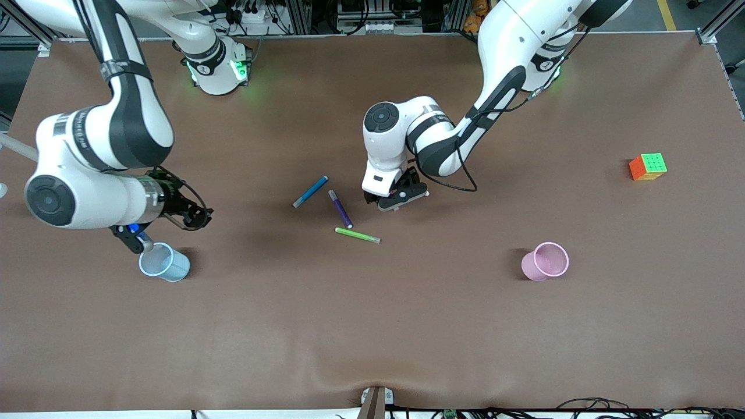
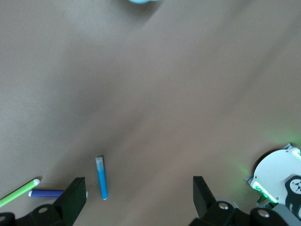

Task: Place pink and blue markers in matching cups
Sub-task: 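Grasp the pink marker with the left gripper while the right grasps blue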

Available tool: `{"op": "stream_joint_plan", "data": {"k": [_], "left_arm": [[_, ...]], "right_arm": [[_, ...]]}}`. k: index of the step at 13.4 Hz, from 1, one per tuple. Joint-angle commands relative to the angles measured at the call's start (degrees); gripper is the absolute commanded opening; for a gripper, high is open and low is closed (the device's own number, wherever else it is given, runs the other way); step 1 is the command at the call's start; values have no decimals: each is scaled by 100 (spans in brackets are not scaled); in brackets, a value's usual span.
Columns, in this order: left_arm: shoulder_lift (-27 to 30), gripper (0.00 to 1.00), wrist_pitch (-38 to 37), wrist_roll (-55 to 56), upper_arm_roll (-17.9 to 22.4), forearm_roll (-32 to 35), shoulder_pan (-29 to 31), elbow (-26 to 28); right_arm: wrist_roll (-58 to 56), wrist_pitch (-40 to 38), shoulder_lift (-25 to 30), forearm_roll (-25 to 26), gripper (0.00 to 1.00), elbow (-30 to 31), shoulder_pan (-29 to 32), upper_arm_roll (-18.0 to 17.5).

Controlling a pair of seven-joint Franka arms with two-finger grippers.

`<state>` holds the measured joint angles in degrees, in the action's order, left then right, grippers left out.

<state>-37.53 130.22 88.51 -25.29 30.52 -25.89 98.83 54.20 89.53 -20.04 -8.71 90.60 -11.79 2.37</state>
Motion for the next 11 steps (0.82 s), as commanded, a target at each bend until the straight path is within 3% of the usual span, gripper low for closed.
{"op": "stream_joint_plan", "data": {"k": [1,6,8,11], "left_arm": [[0,100,171,132,15,183,23,154],[-141,82,328,140,24,209,5,172],[-158,80,364,175,24,209,-30,181],[-220,79,355,673,50,593,-188,180]], "right_arm": [[196,422,131,-105,100,509,-278,26],[574,1162,176,-500,100,1240,-640,26],[652,1451,176,-570,100,1442,-771,18],[1293,2593,167,-755,100,2030,-1236,26]]}}
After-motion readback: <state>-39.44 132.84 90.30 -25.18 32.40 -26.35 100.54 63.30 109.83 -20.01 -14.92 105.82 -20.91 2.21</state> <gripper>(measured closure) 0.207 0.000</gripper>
